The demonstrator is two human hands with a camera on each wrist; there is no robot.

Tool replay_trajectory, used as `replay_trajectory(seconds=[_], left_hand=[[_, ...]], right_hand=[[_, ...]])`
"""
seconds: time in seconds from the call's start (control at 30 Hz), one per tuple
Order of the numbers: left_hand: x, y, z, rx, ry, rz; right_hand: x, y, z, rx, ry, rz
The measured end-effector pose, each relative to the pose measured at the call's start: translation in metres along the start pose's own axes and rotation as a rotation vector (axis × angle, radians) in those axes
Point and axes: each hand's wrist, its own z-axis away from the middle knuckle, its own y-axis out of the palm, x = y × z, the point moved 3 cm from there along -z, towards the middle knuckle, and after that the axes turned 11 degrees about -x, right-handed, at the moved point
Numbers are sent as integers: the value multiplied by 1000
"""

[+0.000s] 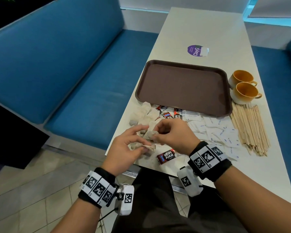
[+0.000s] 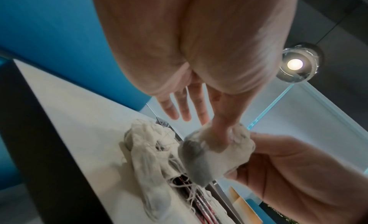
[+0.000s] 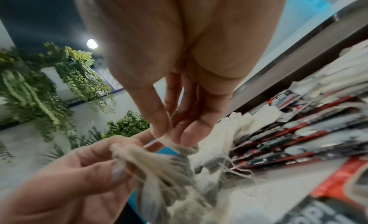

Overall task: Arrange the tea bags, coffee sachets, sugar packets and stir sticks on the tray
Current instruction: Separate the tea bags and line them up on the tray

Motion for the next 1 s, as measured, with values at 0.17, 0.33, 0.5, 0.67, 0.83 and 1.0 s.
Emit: replay_trajectory(seconds=[0.17, 0.33, 0.5, 0.67, 0.83, 1.0], left_hand=[[3, -1, -3, -106, 8, 78], [16, -20, -2, -239, -108, 145], [28, -44, 2, -311, -192, 170], [33, -55, 8, -354, -268, 159], [30, -57, 12, -333, -245, 160], [25, -59, 11, -331, -204, 184]], right_hand=[[13, 9, 3, 7, -78, -151], [12, 15, -3, 63, -66, -94], [-1, 24, -15, 103, -61, 191], [2, 56, -9, 298, -176, 352], [1, 70, -7, 368, -237, 505], [-5, 65, -9, 348, -272, 571]])
